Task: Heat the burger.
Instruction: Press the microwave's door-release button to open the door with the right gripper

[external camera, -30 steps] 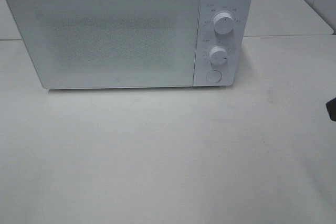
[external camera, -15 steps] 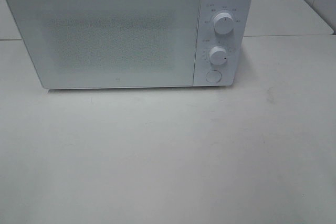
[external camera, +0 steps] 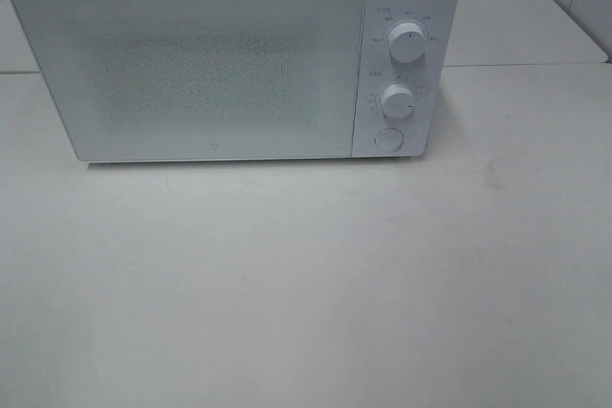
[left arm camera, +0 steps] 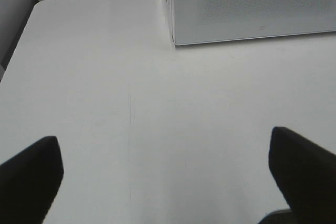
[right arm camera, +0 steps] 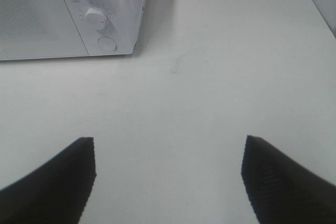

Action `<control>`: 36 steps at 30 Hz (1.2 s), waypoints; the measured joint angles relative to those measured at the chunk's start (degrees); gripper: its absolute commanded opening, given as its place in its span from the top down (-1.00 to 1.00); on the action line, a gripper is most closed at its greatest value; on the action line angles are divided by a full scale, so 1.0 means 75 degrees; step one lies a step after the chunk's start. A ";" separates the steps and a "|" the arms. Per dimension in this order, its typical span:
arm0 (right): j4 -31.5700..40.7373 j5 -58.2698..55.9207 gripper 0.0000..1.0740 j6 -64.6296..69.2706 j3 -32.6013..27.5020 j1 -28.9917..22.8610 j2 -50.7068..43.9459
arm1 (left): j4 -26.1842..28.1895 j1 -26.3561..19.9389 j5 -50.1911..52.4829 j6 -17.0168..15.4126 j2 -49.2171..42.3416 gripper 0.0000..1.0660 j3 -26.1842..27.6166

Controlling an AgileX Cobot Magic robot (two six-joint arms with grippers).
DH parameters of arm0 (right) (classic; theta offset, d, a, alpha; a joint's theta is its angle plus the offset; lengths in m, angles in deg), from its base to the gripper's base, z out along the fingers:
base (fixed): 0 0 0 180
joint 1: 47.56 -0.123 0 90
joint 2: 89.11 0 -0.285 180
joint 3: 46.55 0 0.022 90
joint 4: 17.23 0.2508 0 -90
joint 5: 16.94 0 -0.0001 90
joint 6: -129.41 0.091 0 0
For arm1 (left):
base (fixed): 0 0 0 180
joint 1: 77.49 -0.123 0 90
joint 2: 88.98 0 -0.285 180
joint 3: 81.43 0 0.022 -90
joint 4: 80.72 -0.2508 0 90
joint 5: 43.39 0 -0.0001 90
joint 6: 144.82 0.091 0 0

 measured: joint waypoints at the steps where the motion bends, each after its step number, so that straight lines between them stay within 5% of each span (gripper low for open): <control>1: 0.0015 -0.0008 -0.40 -0.0046 -0.0008 0.0008 -0.0015 | 0.0000 0.0000 0.0000 0.0000 0.0000 -0.89 0.0000; 26: 0.0008 -0.0008 -0.40 -0.0191 0.0000 0.0008 0.0458 | 0.0000 0.0000 0.0000 0.0000 0.0000 -0.89 0.0000; 36: 0.0015 0.2002 -0.40 -0.0267 0.0069 0.0008 0.1788 | 0.0000 0.0000 0.0000 0.0000 0.0000 -0.89 0.0000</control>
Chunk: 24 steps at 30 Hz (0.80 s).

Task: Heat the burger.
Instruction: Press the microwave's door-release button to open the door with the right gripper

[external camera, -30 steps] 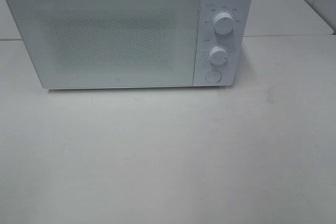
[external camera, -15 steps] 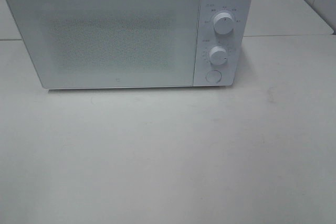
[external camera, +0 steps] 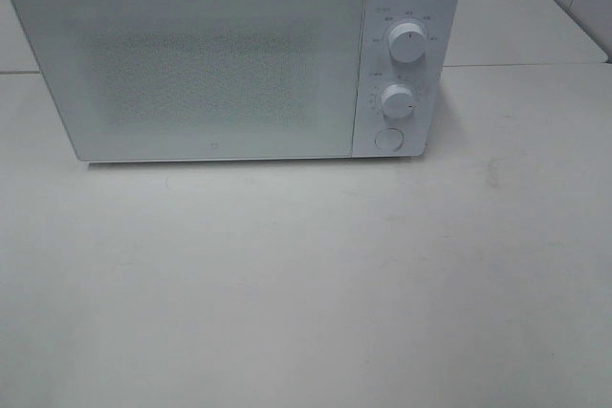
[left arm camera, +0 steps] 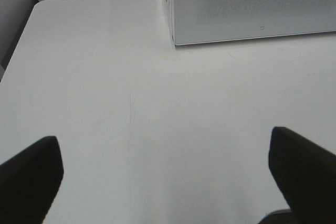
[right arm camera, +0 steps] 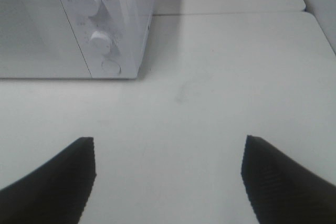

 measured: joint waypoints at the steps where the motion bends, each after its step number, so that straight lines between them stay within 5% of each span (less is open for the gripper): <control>1: 0.0000 0.0237 -0.40 0.0000 -0.0031 0.0000 0.0122 | 0.0000 0.0000 0.0000 0.0000 0.0000 -0.89 0.0000; 24: 0.0000 0.6112 -0.40 0.0122 -0.0672 0.0000 0.4362 | 0.0000 0.0000 0.0000 0.0000 0.0000 -0.89 0.0000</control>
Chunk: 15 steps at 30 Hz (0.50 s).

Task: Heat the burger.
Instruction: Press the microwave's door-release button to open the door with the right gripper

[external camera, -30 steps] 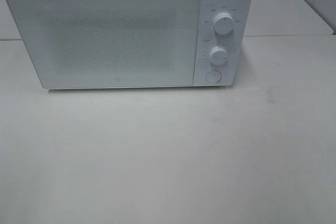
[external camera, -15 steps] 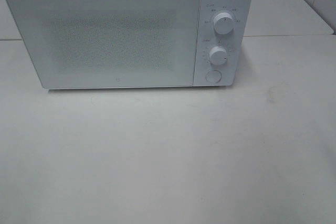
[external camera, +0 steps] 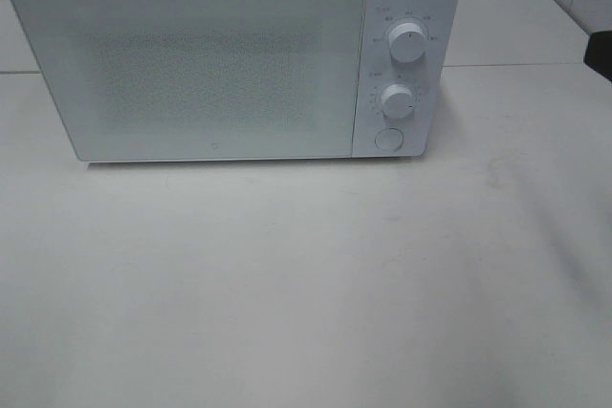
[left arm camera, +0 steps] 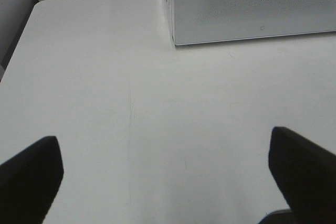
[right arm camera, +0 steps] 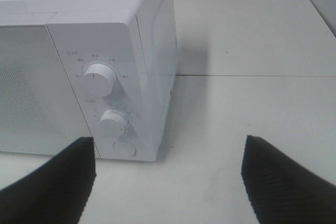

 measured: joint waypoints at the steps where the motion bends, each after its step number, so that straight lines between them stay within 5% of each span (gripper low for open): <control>1: 0.0000 0.0000 -0.40 0.0000 0.0000 0.0000 0.0000 | 0.0000 0.0000 0.0000 0.0000 0.0000 -0.89 0.0000; 15: -0.0214 0.4614 -0.40 -0.0214 -0.0199 -0.0046 0.3025 | 0.0000 0.0000 0.0000 0.0000 0.0000 -0.89 0.0000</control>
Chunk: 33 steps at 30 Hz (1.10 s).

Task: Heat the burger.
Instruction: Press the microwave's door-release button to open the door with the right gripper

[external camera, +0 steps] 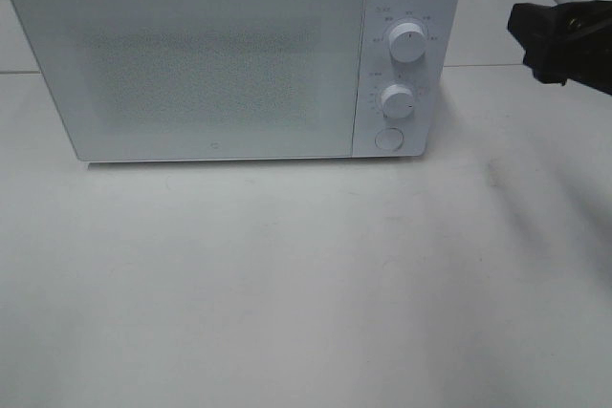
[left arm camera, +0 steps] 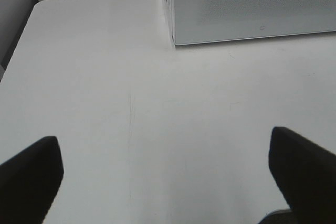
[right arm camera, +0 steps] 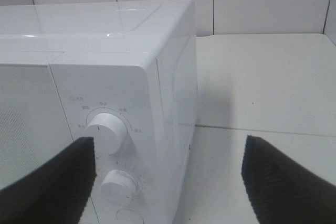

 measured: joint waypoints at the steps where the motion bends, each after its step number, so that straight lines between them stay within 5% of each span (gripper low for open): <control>1: 0.0115 0.0374 -0.40 -0.0145 -0.0092 -0.0069 0.0199 | 0.0000 0.0000 0.0000 0.0000 0.0000 -0.89 0.0000; 22: 0.4148 0.3728 -0.40 -0.2361 -0.0695 -0.2918 0.2964 | 0.0000 0.0000 0.0000 0.0000 0.0000 -0.89 0.0000; 33: 0.6173 0.4064 -0.40 -0.2521 -0.0688 -0.4729 0.3988 | 0.0000 0.0000 0.0000 0.0000 0.0000 -0.89 0.0000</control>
